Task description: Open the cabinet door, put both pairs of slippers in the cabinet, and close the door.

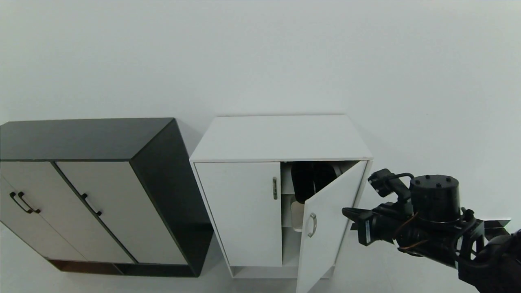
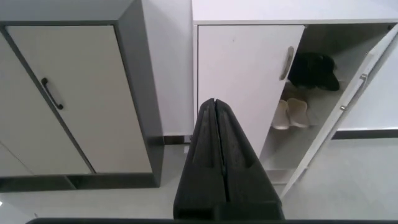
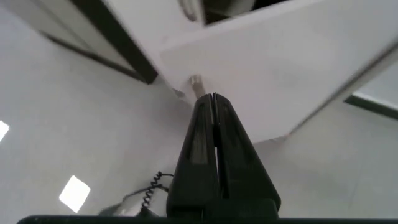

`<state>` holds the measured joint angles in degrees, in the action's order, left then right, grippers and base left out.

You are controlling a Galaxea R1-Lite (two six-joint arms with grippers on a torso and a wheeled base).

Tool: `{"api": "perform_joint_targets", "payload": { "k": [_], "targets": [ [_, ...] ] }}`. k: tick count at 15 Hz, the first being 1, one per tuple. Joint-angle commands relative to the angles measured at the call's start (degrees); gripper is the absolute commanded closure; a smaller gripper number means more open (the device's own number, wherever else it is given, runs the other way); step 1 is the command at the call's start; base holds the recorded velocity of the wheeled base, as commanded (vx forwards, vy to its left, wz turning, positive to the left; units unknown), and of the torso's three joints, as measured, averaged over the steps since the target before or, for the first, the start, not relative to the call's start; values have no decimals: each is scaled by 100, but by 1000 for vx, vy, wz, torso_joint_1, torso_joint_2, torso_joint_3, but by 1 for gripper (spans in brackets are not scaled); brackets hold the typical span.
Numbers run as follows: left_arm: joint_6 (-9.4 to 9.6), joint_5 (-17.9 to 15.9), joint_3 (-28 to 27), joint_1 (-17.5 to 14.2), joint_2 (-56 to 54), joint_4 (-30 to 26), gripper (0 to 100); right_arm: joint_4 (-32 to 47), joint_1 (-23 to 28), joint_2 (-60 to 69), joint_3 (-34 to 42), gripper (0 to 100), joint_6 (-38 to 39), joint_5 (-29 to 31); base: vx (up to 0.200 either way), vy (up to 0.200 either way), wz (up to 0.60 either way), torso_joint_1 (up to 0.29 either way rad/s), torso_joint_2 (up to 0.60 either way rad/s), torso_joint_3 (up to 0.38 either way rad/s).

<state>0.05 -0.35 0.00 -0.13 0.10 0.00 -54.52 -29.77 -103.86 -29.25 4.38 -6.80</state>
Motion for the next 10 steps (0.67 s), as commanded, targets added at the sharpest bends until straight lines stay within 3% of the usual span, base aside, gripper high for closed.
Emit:
{"api": "perform_joint_targets", "payload": {
  "k": [1, 2, 7, 10],
  "targets": [
    [4, 0, 0, -4, -1, 0, 100, -534, 314, -354, 569, 100, -332, -506, 0, 0, 0, 0, 0, 0],
    [4, 0, 0, -4, -1, 0, 100, -701, 323, -442, 657, 100, -341, -594, 0, 0, 0, 0, 0, 0],
    [4, 0, 0, -4, -1, 0, 100, -1571, 305, -1039, 1061, 100, -526, -875, 200, 0, 0, 2, 5, 1],
    [4, 0, 0, -4, -1, 0, 100, -1606, 287, -1022, 1079, 100, -526, -884, 0, 0, 0, 0, 0, 0]
  ]
}}
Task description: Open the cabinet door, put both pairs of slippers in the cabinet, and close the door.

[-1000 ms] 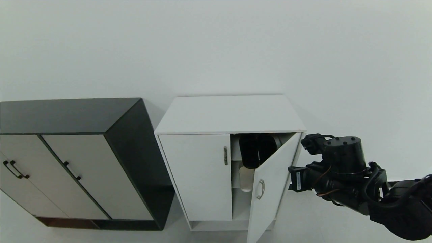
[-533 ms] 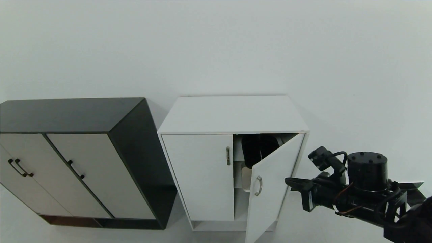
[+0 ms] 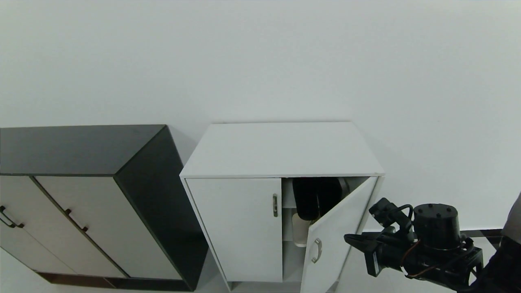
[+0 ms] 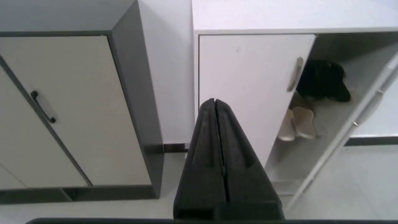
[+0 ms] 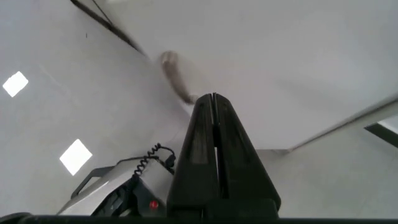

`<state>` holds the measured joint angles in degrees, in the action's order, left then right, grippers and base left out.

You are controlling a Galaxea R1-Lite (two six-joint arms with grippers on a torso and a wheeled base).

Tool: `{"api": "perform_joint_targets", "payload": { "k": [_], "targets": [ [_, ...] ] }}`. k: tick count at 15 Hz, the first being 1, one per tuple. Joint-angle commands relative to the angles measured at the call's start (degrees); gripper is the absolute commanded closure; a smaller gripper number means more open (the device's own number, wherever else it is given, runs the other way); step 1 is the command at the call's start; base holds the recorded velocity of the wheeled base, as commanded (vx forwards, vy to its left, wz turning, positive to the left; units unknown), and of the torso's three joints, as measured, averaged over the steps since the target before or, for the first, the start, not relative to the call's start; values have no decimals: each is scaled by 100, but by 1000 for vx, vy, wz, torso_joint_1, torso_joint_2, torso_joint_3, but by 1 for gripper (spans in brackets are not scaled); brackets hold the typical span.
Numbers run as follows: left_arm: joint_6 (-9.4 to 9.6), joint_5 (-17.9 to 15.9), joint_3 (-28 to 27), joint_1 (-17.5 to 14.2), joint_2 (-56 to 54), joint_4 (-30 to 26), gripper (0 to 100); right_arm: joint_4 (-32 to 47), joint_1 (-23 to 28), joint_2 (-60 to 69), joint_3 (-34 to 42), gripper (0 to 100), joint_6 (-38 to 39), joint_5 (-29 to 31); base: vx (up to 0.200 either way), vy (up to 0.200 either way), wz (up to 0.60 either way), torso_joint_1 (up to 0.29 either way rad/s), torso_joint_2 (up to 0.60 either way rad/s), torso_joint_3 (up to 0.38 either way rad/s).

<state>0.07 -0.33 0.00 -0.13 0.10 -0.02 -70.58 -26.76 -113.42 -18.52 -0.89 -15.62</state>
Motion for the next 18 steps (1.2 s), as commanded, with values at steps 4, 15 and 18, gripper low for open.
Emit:
{"api": "perform_joint_targets", "payload": {
  "k": [4, 15, 18],
  "targets": [
    [1, -2, 0, -4, -1, 2, 100, -96, -14, -136, -117, 100, 54, -3, 0, 0, 0, 0, 0, 0],
    [1, -2, 0, -4, -1, 2, 100, -61, 83, -998, -1462, 100, 361, 32, 0, 0, 0, 0, 0, 0],
    [1, -2, 0, -4, -1, 2, 100, -61, 232, -1244, -1734, 100, 361, 32, 0, 0, 0, 0, 0, 0]
  ]
}}
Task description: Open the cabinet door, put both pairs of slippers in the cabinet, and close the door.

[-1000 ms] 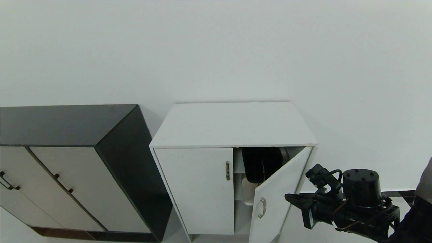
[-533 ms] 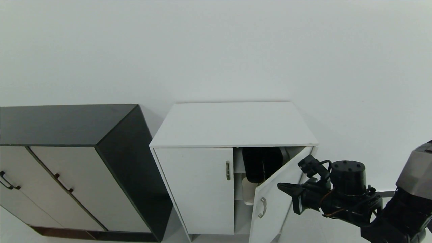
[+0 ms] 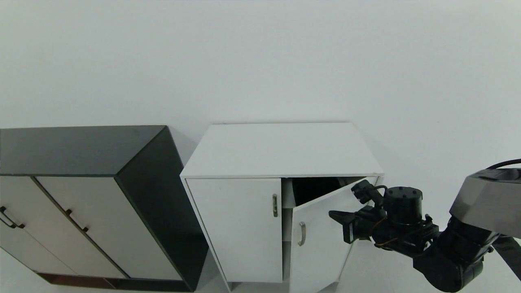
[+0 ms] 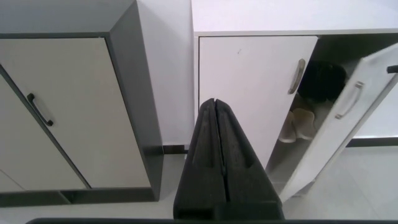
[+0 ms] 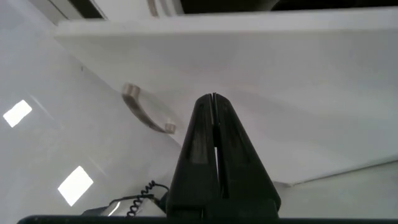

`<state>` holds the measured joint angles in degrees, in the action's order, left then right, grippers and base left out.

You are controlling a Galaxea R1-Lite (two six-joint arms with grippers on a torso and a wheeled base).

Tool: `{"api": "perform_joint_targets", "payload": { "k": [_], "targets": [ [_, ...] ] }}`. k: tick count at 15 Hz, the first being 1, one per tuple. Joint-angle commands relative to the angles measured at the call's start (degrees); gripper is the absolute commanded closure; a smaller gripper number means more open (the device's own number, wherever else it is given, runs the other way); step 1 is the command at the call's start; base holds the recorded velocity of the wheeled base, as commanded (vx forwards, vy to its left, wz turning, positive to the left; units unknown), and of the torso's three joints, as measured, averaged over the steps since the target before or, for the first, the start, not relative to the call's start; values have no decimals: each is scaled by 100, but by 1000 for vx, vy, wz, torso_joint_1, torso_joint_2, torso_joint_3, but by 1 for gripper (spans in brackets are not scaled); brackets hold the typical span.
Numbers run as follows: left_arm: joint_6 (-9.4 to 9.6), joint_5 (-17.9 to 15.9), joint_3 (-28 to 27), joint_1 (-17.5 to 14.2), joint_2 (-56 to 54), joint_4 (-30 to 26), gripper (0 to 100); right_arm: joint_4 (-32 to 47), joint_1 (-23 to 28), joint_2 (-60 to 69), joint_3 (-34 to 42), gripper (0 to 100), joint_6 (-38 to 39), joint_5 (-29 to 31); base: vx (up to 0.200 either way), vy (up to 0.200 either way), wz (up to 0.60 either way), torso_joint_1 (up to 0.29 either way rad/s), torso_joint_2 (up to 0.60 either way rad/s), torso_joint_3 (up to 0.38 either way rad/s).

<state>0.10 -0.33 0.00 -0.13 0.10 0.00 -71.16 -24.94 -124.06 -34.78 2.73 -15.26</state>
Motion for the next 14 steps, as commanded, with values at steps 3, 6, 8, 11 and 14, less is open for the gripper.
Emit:
{"api": "perform_joint_targets", "payload": {
  "k": [3, 6, 8, 11, 14],
  "targets": [
    [-1, -2, 0, -4, -1, 0, 100, 49, 156, -364, -442, 100, 8, -3, 0, 0, 0, 0, 0, 0],
    [-1, -2, 0, -4, -1, 0, 100, 207, 191, -514, -873, 100, 351, -3, 0, 0, 0, 0, 0, 0],
    [-1, -2, 0, -4, -1, 0, 100, 295, 235, -540, -1013, 100, 377, -3, 0, 0, 0, 0, 0, 0],
    [-1, -2, 0, -4, -1, 0, 100, 533, 306, -654, -1374, 100, 386, -3, 0, 0, 0, 0, 0, 0],
    [-1, -2, 0, -4, -1, 0, 100, 744, 341, -733, -1655, 100, 386, -3, 0, 0, 0, 0, 0, 0]
  ]
}}
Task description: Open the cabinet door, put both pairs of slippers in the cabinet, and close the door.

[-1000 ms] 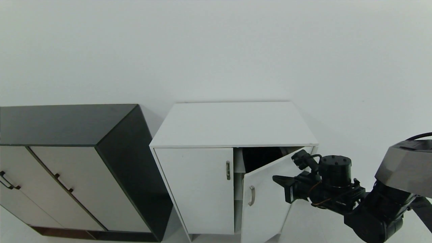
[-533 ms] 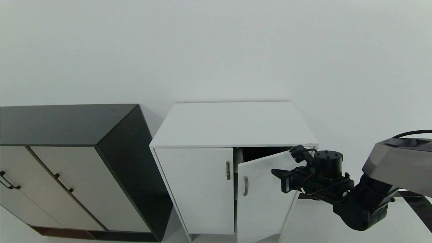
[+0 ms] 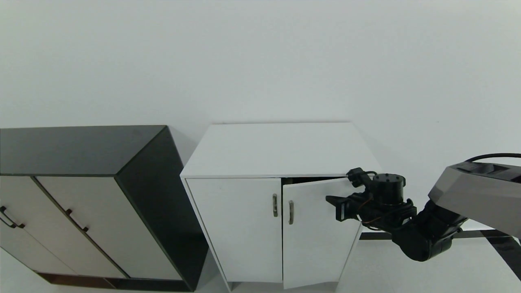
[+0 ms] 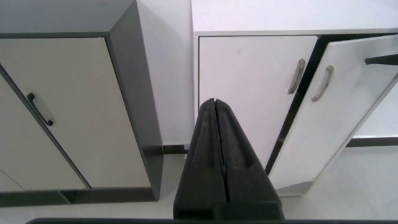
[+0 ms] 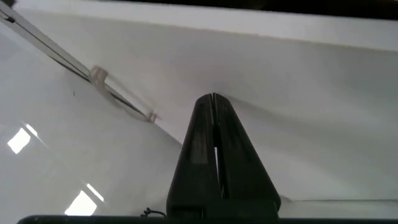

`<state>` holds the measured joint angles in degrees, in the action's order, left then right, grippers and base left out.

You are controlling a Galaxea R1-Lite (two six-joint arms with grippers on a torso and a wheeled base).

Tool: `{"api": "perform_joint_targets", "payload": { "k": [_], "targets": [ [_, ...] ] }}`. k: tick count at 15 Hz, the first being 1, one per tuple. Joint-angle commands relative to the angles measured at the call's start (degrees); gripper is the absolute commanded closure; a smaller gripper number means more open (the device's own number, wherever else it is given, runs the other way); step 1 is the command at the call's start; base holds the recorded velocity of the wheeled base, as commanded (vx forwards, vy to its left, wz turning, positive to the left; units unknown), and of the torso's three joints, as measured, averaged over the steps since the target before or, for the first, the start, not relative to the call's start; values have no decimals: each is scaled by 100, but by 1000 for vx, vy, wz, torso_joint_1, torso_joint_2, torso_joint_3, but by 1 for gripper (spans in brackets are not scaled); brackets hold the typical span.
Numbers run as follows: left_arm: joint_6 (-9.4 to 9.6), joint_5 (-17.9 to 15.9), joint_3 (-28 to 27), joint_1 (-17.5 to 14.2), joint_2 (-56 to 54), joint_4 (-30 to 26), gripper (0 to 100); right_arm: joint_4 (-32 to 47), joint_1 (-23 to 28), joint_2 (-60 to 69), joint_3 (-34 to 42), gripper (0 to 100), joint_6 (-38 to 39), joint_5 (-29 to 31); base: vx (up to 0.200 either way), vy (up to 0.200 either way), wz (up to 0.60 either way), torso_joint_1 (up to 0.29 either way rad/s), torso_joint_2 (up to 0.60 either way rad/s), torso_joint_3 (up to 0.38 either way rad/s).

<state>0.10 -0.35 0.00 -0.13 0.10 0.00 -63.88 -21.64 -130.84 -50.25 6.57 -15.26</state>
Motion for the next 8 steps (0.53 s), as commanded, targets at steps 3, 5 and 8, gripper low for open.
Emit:
{"api": "perform_joint_targets", "payload": {
  "k": [3, 5, 8],
  "targets": [
    [-1, 0, 0, -4, -1, 0, 100, 77, 11, -91, -240, 100, 2, -3, 0, 0, 0, 0, 0, 0],
    [-1, 0, 0, -4, -1, 0, 100, 86, 11, -91, -257, 100, 2, -3, 0, 0, 0, 0, 0, 0],
    [-1, 0, 0, -4, -1, 0, 100, 130, 54, -91, -284, 100, 2, -3, 0, 0, 0, 0, 0, 0]
  ]
}}
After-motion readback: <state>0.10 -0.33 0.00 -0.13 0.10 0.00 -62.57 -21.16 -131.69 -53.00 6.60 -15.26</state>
